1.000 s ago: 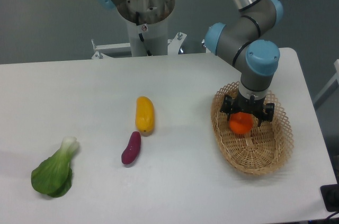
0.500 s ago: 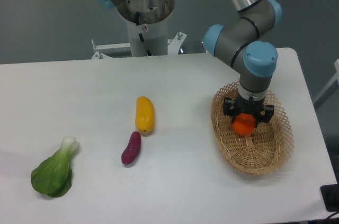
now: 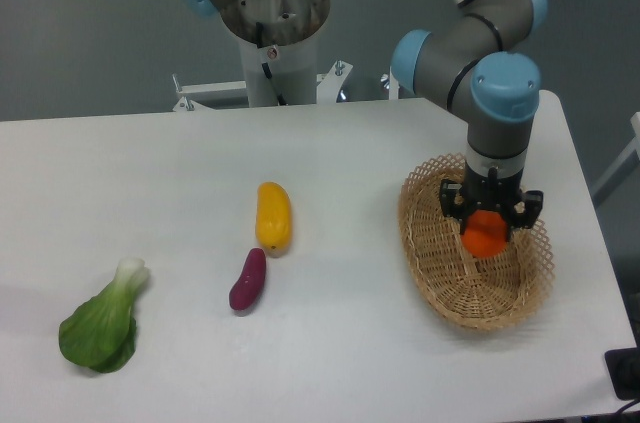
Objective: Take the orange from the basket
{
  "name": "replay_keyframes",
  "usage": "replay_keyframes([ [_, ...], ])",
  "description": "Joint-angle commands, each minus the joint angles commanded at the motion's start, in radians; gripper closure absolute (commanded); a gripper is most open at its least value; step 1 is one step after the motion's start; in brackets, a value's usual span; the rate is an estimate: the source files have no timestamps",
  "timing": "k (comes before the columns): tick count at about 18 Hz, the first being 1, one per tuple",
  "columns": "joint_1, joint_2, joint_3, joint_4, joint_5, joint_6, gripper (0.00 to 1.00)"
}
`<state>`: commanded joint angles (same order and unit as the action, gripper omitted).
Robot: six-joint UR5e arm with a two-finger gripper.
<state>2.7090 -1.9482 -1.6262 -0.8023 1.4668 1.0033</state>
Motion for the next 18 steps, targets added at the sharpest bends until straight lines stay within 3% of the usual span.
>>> replay_keyframes([
  [4, -0.011, 0.047, 0.003, 0.000, -0.111, -0.096, 0.45],
  [9, -0.066, 0.052, 0.012, 0.002, -0.106, -0.190, 0.45],
  [18, -0.067, 0.058, 0.012, 0.000, -0.108, -0.187, 0.45],
])
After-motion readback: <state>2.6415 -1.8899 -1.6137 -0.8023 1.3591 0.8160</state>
